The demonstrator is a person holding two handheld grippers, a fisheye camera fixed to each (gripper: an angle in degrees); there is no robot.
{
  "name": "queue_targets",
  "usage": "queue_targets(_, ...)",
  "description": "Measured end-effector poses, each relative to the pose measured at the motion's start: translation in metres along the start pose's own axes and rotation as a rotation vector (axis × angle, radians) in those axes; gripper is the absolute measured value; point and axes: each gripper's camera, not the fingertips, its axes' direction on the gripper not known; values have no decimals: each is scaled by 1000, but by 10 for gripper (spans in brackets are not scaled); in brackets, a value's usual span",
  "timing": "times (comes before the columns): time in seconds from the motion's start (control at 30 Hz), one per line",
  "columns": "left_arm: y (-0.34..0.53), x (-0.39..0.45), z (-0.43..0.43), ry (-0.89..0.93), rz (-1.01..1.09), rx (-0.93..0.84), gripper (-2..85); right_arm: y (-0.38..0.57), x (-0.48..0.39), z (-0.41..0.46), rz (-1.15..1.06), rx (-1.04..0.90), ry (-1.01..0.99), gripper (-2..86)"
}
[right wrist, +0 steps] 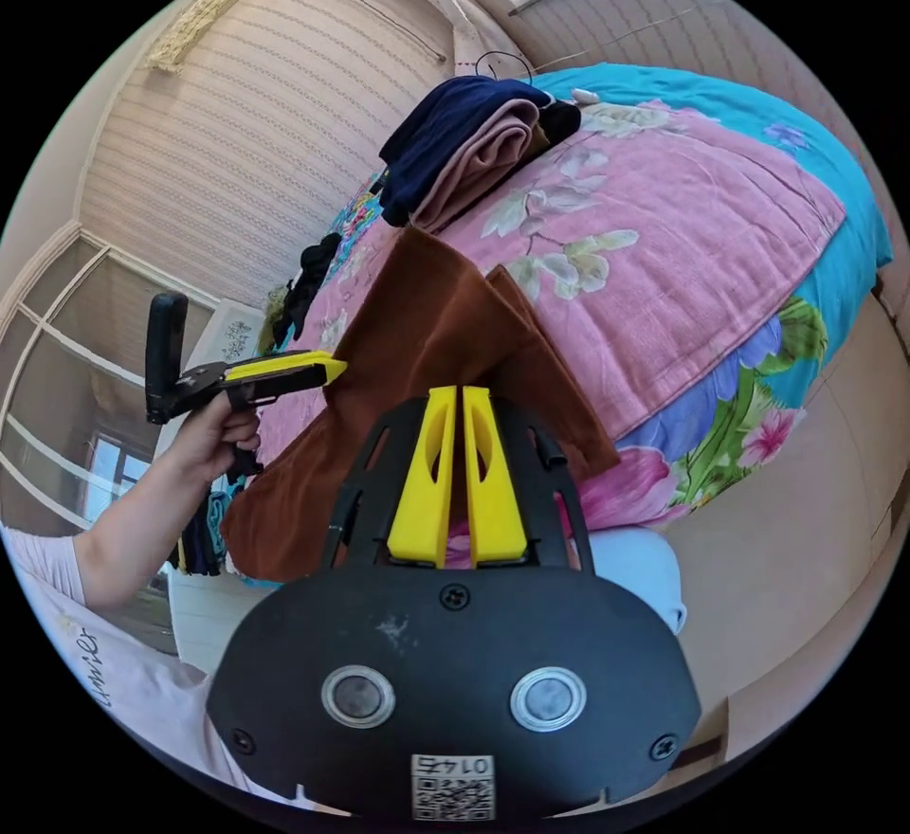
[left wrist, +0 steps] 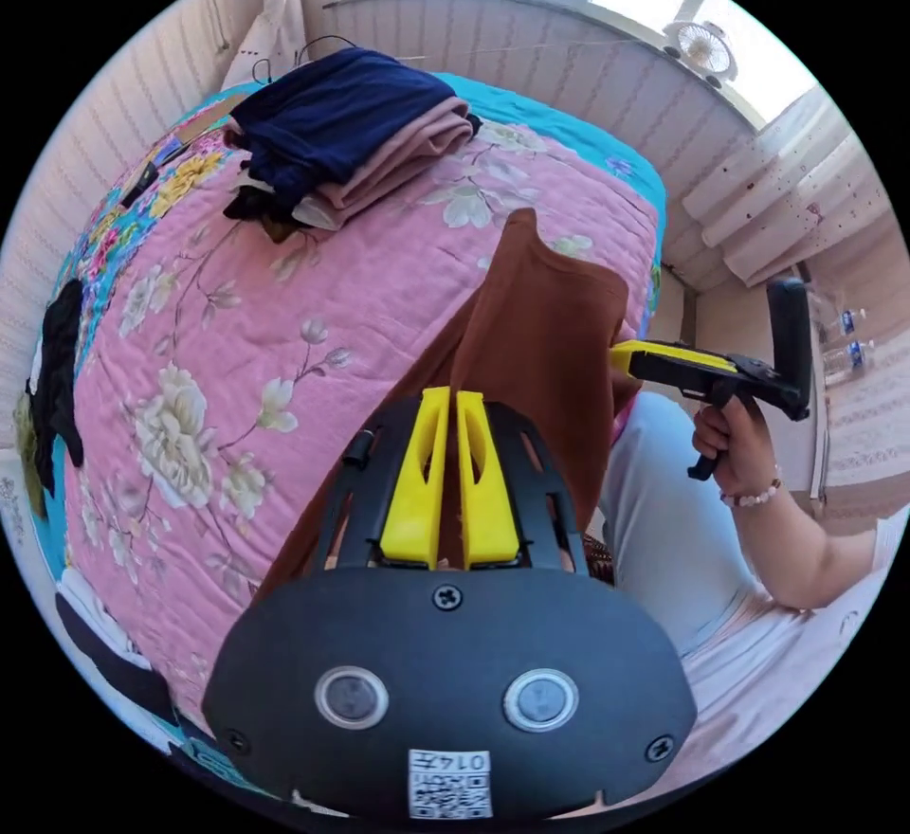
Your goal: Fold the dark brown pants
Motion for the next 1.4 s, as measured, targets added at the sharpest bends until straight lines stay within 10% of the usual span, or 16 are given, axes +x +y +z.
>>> queue_targets(0.93,152,-123,-6,180,-557,-1,18,-4,-103,124,-283,-402,-113,50)
queue_targets(1.13,127,-146,-16,186,-605,175,74,16,-110,92,-327,-272,-60,13)
queue_targets(1.4,50,-148,40,209,-490,-48,23,47,-112,51,-362,-125,32,8)
